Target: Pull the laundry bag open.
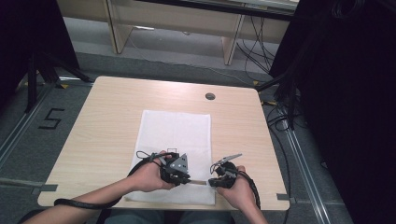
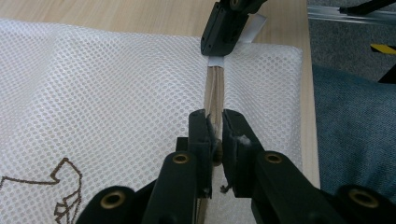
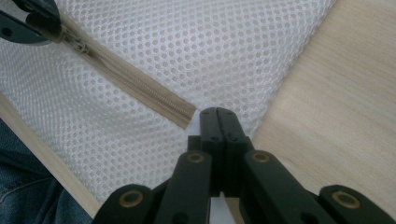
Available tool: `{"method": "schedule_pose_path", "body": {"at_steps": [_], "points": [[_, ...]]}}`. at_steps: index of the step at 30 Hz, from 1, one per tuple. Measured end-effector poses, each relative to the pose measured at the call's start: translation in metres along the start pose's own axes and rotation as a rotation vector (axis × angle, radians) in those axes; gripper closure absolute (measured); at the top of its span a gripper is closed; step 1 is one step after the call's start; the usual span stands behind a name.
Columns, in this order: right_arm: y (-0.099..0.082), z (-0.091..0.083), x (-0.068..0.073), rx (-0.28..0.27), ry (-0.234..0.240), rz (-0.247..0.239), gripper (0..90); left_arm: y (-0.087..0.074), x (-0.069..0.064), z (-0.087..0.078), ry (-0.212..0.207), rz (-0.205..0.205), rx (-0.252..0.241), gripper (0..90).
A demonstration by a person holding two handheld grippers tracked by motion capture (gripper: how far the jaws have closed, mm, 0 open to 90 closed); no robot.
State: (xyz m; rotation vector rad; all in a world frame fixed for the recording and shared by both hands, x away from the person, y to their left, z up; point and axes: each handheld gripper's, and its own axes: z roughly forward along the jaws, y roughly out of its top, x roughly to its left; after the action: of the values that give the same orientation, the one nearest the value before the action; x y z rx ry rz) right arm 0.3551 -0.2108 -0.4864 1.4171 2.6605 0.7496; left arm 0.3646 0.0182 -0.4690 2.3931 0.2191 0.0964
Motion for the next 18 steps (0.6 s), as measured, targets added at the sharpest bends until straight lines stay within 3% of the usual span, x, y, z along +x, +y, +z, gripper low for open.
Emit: {"method": "schedule_pose_path", "body": {"at_steps": [5,10,13,16,17,18], "points": [[0.0,0.0,0.0001,0.0,-0.001,-0.001,90.0,-0.0001,0.0001,-0.0011,0.008,0.023,0.005,82.0],[0.0,0.0,0.0,0.0,0.0,-0.001,90.0,-0.0025,0.0004,-0.0032,-0.002,0.0,-0.003,82.0],[0.0,0.0,0.0001,0.0,-0.001,-0.001,90.0,-0.0028,0.001,-0.0039,0.006,0.016,-0.001,82.0],[0.0001,-0.0001,0.0003,0.002,-0.002,0.0,90.0,-0.004,0.0009,-0.0045,0.002,0.004,0.001,82.1],[0.0,0.0,0.0002,0.001,-0.001,-0.001,90.0,-0.0043,0.0025,-0.0058,0.01,0.027,0.011,82.0],[0.0,0.0,0.0002,0.0,-0.001,0.001,90.0,-0.0052,0.0014,-0.0055,0.002,-0.002,-0.005,82.1]]}}
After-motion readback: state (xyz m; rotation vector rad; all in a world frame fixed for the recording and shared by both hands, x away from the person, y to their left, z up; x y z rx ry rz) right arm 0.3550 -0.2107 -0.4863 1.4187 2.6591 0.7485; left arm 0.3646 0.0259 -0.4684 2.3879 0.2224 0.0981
